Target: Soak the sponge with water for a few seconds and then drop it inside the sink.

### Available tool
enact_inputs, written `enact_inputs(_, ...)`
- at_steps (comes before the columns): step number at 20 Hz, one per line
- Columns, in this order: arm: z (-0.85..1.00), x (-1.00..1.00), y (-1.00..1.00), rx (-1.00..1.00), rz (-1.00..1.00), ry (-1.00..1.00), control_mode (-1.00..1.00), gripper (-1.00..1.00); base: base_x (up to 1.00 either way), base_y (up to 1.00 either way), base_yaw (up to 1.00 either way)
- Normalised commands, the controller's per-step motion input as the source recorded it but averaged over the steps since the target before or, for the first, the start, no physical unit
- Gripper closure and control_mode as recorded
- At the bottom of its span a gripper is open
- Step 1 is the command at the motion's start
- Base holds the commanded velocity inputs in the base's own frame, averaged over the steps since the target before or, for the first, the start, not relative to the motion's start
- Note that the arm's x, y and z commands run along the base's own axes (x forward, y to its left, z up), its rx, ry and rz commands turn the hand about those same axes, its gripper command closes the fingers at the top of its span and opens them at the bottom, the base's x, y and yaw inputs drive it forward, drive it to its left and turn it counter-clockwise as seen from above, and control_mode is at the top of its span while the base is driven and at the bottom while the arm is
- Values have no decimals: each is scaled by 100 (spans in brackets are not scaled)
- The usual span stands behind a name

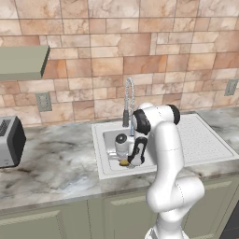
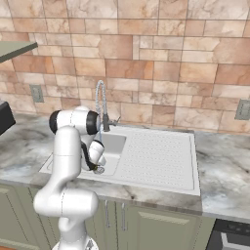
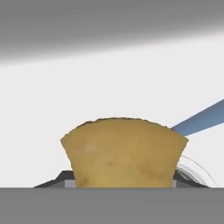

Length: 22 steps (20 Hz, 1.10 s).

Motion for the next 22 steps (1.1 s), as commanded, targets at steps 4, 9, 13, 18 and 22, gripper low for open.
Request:
enact_inputs(4, -6, 6, 2, 2, 0, 3, -100, -100, 0, 0, 0)
enact_inputs(9, -1, 0, 6, 0, 0, 0, -100, -100, 0, 0, 0)
enact_inputs(13, 1, 0, -4, 0, 0, 0, -100, -100, 0, 0, 0)
enact_inputs(18, 26, -2, 13, -8, 3, 0, -100, -100, 0, 0, 0)
enact_inputs(22, 52, -2, 11, -15, 1, 2, -100, -100, 0, 0, 0)
